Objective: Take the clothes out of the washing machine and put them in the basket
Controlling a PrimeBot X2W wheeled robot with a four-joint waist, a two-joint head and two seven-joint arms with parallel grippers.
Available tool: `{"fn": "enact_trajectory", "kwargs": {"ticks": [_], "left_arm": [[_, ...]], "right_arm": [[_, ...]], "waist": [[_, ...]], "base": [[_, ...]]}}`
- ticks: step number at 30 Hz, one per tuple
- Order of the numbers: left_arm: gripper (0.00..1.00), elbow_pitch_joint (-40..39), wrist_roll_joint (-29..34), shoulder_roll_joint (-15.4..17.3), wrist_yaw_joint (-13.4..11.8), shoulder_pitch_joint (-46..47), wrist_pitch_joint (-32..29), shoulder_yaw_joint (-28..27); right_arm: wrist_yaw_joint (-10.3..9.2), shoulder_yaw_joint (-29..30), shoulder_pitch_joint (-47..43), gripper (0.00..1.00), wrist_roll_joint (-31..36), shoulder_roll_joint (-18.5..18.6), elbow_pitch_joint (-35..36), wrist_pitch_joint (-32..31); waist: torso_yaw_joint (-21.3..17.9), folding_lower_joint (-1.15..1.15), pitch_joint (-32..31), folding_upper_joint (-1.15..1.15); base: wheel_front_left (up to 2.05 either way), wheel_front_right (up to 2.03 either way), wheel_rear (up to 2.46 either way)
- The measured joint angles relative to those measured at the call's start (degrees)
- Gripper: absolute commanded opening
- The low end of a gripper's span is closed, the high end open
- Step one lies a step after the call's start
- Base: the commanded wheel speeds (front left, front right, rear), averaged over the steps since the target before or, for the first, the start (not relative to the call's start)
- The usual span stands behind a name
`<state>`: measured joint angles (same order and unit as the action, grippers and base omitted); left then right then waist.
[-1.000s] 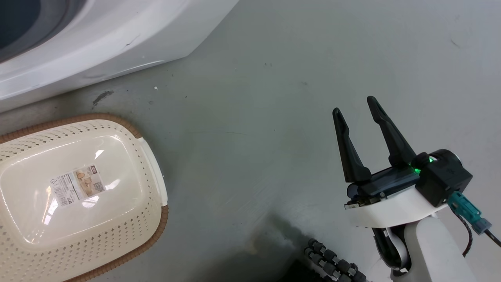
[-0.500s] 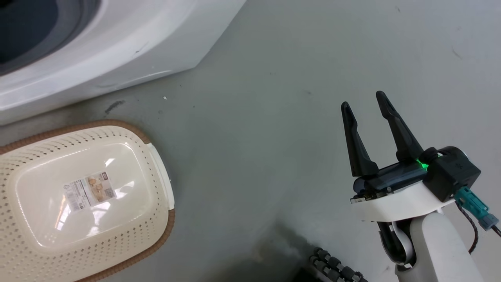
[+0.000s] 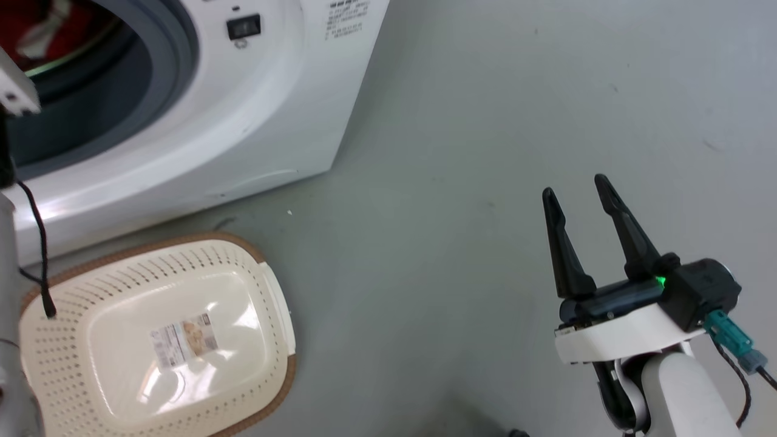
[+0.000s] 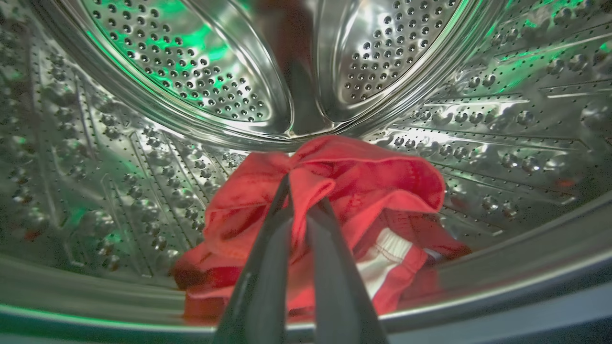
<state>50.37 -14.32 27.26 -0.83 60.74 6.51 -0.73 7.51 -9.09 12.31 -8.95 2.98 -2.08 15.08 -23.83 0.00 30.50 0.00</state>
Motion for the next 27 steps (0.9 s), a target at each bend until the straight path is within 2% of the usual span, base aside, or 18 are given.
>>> {"fn": "enact_trajectory", "kwargs": {"ticks": [5, 12, 27], "left_arm": [[0.00, 2.5, -1.3, -1.7, 0.8, -4.4, 5.0, -0.3], [0.00, 2.4, -2.1, -4.0, 1.3, -10.0, 8.1, -0.6], [0.00, -15.9, -1.5, -7.0, 2.9, -24.8, 8.5, -3.6]], "right_arm": [[0.00, 0.6, -2.1, 1.00, 0.6, 0.0, -0.9, 0.0], [0.00, 1.6, -4.9, 1.00, 1.4, 0.0, -1.8, 0.0], [0.00, 2.8, -9.7, 1.00, 1.9, -0.1, -0.6, -1.6]], "waist": [[0.8, -0.01, -5.0, 0.00], [2.2, -0.01, -12.1, 0.00], [6.5, -0.01, -22.2, 0.00]], "base": [[0.00, 0.00, 0.00], [0.00, 0.00, 0.00], [0.00, 0.00, 0.00]]}}
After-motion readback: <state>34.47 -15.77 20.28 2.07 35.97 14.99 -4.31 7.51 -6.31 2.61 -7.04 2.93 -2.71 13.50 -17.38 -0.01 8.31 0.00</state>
